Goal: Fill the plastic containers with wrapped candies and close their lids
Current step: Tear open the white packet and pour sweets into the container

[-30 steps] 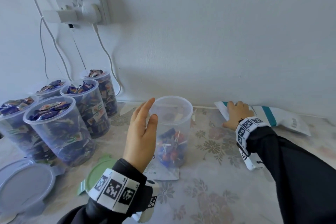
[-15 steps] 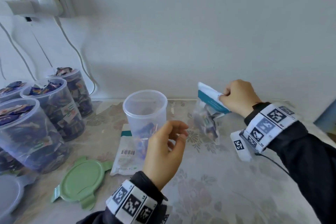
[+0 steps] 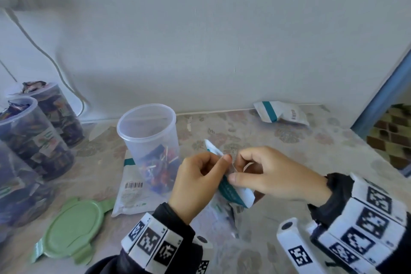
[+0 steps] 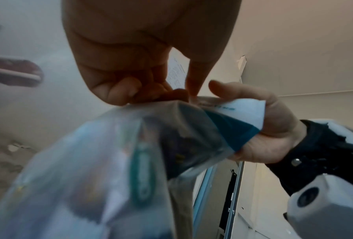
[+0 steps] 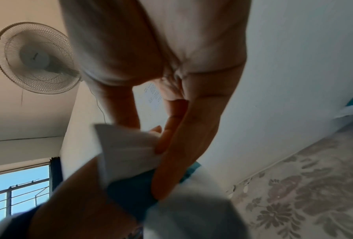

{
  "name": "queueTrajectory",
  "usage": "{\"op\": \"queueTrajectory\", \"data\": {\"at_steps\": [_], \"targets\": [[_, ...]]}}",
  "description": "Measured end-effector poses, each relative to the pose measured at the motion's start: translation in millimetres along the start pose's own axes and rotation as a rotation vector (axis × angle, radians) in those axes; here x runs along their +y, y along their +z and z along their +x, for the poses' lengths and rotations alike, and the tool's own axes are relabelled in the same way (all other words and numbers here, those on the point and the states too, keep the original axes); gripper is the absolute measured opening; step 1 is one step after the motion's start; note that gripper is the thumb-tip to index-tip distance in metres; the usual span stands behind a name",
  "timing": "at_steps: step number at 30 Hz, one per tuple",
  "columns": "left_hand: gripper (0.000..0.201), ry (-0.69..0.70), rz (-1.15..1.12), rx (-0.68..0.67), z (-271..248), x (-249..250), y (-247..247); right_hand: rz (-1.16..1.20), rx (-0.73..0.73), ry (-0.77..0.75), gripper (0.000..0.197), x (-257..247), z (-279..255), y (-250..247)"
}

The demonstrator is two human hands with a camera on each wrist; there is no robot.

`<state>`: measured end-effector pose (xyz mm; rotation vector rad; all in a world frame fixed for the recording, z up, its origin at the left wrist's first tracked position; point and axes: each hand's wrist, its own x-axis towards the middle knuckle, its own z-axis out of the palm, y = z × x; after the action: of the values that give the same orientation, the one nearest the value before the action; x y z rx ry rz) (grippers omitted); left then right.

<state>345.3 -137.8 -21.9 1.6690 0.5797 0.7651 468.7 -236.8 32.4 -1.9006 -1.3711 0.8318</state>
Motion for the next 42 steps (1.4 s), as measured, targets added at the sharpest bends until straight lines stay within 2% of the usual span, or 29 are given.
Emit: {"op": "queueTrajectory", "data": {"at_steps": [3,7,10,12,14,17,21,24,32,34,38,39,42], "targets": [[0.024,0.003,0.008,-0.125,-4,-1,-2,0.099,-0.031,-0.008,0.032,4,-2,1],[0.026,0.049,0.043,-0.202,-5,-6,-4,0.133,-0.083,-0.016,0.032,11,-2,0],[0.029,0.018,0.056,-0.193,-5,-7,-6,0.246,-0.144,0.015,0.029,18,-1,-1],[0.039,0.002,0.071,-0.195,-5,-8,-5,0.212,-0.155,0.024,0.017,23,0,0],[0.048,0.004,0.097,-0.205,-5,-8,-3,0.129,-0.134,0.025,0.014,27,1,2],[0.047,0.015,0.137,-0.189,-7,-6,1,-0.061,-0.074,-0.043,0.016,29,2,7],[0.036,0.007,0.158,-0.152,-10,-3,3,-0.132,-0.043,-0.085,0.023,29,2,10],[0.050,0.013,0.149,-0.165,-11,-2,4,-0.167,0.015,-0.138,0.032,29,2,16],[0.024,-0.026,0.129,-0.130,-13,-2,7,-0.143,0.081,-0.206,0.045,27,6,24],[0.028,-0.038,0.121,-0.132,-13,-3,7,-0.140,0.083,-0.213,0.046,28,8,24],[0.055,-0.067,0.096,-0.165,-13,-4,8,-0.135,0.065,-0.228,0.041,27,9,24],[0.055,-0.076,0.091,-0.164,-13,-4,8,-0.132,0.062,-0.228,0.038,26,9,24],[0.027,-0.100,0.053,-0.153,-14,-1,8,-0.110,0.065,-0.219,0.044,25,10,24]]}}
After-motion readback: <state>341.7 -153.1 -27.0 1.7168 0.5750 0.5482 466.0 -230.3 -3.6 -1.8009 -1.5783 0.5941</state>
